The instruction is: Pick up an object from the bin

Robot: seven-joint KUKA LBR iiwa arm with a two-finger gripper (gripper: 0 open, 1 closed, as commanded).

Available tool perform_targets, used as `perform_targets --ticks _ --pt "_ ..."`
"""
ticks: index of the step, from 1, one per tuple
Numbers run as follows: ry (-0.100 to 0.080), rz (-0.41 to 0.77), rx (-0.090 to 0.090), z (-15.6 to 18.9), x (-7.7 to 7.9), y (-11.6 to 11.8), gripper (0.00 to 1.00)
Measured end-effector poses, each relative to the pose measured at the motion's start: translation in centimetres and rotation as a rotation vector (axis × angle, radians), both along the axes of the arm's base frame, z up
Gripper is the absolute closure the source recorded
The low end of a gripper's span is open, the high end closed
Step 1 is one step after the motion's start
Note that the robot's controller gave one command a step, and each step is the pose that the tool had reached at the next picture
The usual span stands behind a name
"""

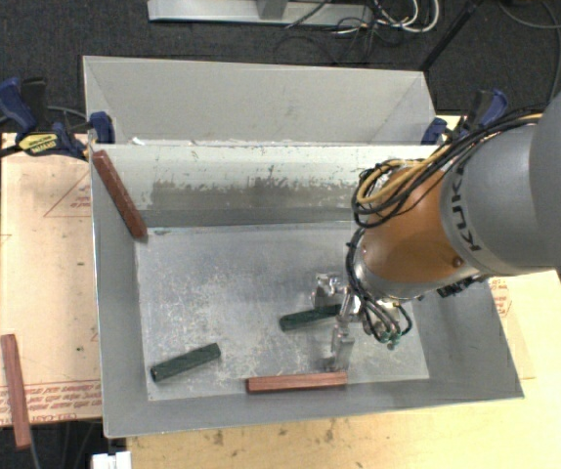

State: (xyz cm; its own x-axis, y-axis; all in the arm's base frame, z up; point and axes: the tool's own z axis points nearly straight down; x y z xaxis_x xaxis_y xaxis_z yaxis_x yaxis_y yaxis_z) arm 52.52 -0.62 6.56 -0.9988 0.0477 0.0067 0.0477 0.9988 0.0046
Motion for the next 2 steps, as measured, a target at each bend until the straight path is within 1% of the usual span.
perform_targets --ticks 1,2 --pt "-0.009 -0.005 -0.004 0.5 0.3 -0.5 1.00" --pt "-0.019 -0.001 -0.003 16.9 3.1 2.4 1.00"
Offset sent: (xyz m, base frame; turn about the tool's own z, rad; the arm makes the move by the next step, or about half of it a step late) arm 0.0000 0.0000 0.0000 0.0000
